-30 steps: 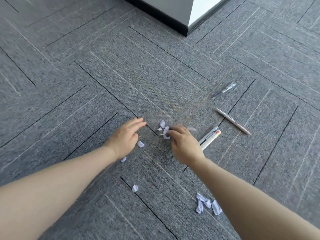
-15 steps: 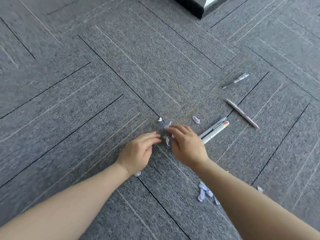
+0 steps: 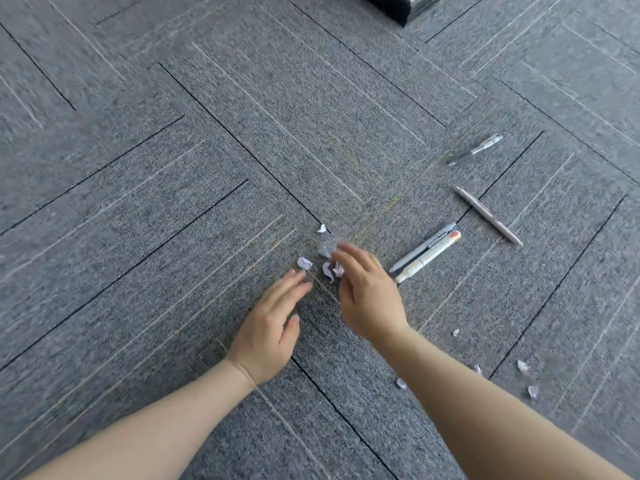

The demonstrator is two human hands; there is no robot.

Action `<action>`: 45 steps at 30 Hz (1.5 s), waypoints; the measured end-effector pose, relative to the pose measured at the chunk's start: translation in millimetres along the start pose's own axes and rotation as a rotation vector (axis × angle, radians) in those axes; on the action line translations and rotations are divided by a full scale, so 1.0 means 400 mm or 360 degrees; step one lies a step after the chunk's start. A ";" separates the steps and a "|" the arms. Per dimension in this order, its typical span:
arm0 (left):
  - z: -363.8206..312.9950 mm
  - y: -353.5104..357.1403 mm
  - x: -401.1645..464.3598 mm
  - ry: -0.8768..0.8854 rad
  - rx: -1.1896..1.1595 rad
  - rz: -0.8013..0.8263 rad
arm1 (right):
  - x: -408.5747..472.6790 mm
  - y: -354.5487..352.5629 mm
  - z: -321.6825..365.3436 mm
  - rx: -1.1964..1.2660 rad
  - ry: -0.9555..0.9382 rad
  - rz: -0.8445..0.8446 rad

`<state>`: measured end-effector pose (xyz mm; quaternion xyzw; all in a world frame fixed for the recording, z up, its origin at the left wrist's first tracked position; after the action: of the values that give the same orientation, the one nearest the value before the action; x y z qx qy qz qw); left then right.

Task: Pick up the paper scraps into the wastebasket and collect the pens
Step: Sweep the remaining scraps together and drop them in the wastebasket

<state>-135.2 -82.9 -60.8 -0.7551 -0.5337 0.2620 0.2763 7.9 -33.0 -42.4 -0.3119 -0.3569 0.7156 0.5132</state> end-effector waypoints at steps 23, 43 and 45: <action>0.031 -0.022 -0.016 -0.0117 0.0096 0.0067 | -0.118 0.057 -0.050 -0.0156 -0.0224 0.0336; -0.170 0.221 -0.055 0.0449 0.0292 0.0476 | -0.452 -0.003 -0.168 0.0220 0.0271 -0.0167; -0.208 0.246 -0.063 0.0539 0.0209 0.0512 | -0.461 -0.029 -0.174 0.0258 0.0323 -0.0317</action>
<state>-20.1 -145.8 -68.0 -0.8440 -0.3346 0.2064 0.3649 122.1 -193.8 -56.3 -0.3031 -0.2736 0.6524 0.6385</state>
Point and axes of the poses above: each hand's wrist, its own x-axis towards the middle knuckle, its own y-axis out of the palm, z = x × y, the point moved 8 cm from there along x, towards the middle knuckle, and after that the axes turned 3 degrees about -y, right-handed, at the moved point
